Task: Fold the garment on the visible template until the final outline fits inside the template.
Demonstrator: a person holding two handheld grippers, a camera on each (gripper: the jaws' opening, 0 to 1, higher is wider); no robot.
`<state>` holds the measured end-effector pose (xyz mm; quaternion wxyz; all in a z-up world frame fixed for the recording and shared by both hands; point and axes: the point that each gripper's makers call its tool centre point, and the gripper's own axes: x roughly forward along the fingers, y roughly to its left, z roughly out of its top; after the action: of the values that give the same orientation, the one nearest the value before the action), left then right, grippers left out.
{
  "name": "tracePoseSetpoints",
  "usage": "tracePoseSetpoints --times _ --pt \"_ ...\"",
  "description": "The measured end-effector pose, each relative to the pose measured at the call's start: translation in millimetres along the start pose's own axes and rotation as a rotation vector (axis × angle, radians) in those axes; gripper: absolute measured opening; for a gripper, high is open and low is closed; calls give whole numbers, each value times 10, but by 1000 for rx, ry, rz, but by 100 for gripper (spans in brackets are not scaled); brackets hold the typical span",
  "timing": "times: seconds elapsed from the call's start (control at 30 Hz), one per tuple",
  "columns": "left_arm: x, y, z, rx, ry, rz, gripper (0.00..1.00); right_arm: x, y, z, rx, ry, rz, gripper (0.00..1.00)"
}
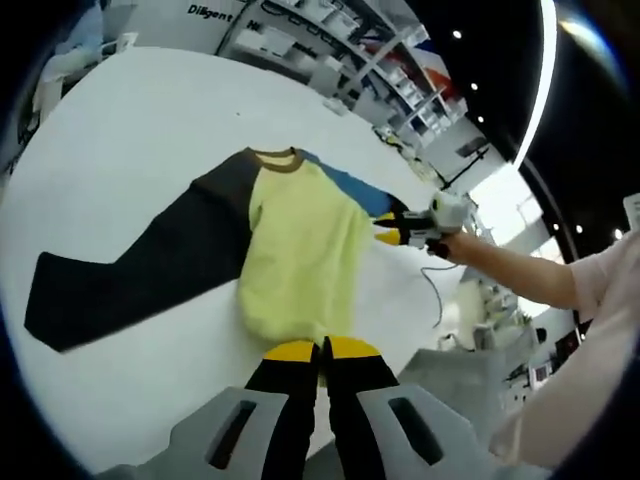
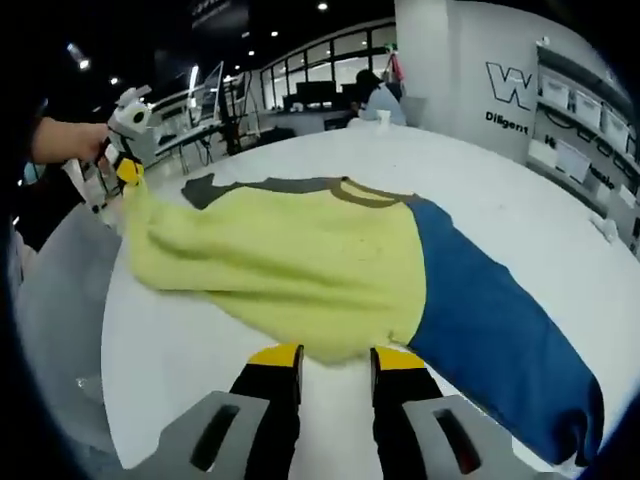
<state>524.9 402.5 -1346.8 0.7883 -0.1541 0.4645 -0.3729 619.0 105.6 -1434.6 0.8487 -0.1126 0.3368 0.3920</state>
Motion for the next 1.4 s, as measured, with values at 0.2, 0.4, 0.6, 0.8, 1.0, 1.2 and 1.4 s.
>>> tracePoseSetpoints --times 0.2,0.4,0.6,0.8,1.0,1.2,1.4 --pt "-14 -18 20 -2 -14 -5 1 47 132 -62 3 32 20 22" --pt "-18 -18 56 -2 -28 -12 1 106 159 -61 24 48 39 5" --pt "-41 -25 142 8 -41 -17 1 114 248 213 99 -21 103 0" --pt "-113 59 314 17 -73 -7 1 72 206 601 117 -105 119 0" --pt "-115 72 346 20 -78 -12 1 27 148 341 111 -8 89 3" --pt "-74 33 317 15 -78 -28 1 -13 56 29 163 73 24 16" --pt "-69 47 308 8 -81 -33 1 35 232 31 197 91 64 16"
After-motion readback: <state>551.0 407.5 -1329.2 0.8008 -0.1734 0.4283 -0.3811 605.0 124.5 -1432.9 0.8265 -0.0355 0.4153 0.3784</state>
